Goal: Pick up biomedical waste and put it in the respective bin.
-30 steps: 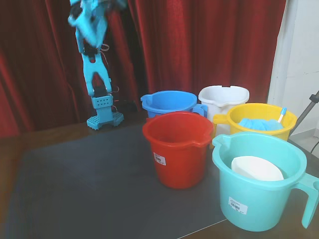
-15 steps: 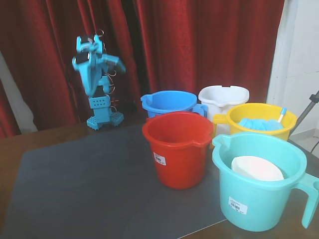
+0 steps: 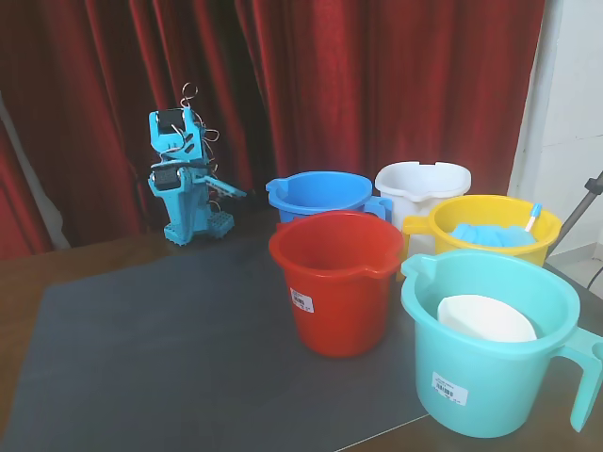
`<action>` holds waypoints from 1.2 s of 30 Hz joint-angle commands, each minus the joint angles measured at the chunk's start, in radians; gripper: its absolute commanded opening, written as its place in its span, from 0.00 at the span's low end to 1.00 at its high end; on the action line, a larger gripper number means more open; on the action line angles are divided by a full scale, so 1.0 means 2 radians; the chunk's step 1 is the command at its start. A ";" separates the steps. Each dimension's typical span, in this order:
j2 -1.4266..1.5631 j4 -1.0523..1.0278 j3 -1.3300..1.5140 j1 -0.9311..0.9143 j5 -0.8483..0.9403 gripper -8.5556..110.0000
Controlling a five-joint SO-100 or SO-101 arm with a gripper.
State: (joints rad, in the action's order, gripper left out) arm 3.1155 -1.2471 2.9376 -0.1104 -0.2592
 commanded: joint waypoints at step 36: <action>0.005 -0.066 -0.011 0.002 -0.007 0.07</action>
State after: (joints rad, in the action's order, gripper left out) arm 3.1355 -1.3729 2.9360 -0.1120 -0.2700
